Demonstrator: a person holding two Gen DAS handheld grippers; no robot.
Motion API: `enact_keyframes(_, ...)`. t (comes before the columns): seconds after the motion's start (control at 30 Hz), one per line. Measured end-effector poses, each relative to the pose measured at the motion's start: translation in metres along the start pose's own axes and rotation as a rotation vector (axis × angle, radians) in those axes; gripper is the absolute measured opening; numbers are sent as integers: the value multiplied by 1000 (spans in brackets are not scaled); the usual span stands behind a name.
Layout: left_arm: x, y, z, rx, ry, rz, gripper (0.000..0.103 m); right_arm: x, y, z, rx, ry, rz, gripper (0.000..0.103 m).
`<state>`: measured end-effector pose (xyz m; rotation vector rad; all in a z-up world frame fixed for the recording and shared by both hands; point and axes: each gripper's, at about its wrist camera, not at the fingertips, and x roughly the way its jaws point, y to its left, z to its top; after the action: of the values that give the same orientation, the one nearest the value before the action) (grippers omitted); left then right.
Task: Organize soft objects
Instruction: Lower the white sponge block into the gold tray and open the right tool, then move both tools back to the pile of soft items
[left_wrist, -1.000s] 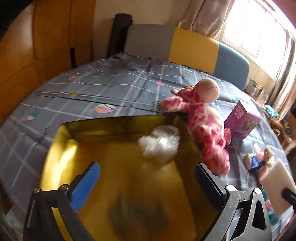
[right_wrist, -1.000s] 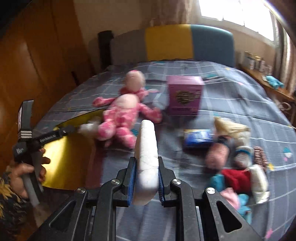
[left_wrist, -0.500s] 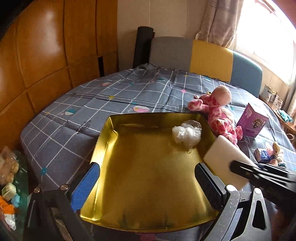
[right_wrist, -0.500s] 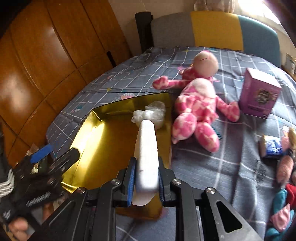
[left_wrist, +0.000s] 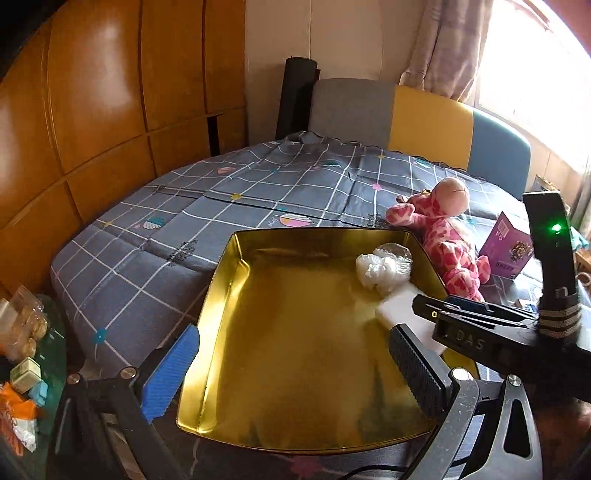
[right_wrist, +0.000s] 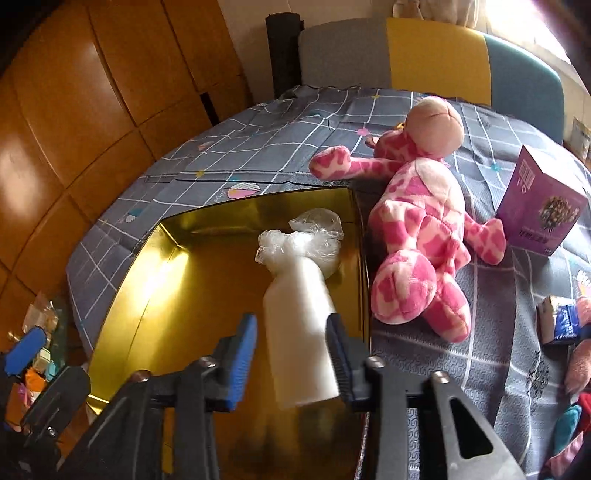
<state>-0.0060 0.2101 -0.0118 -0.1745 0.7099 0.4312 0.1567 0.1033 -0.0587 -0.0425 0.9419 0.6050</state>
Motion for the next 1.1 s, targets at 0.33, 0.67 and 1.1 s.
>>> enact_keyframes(0.33,1,-5,-5,6,23,-33,103,-27,-10,-11,9,-46,-30,48)
enact_keyframes(0.67,-3,-21,-10,46,35,-75,103,-68,-32,-29,34,-109,-107,50)
enact_keyframes(1.1,-16,-48,-14,129,8,-99,103,-110,-58,-63,25,-144,-230,53)
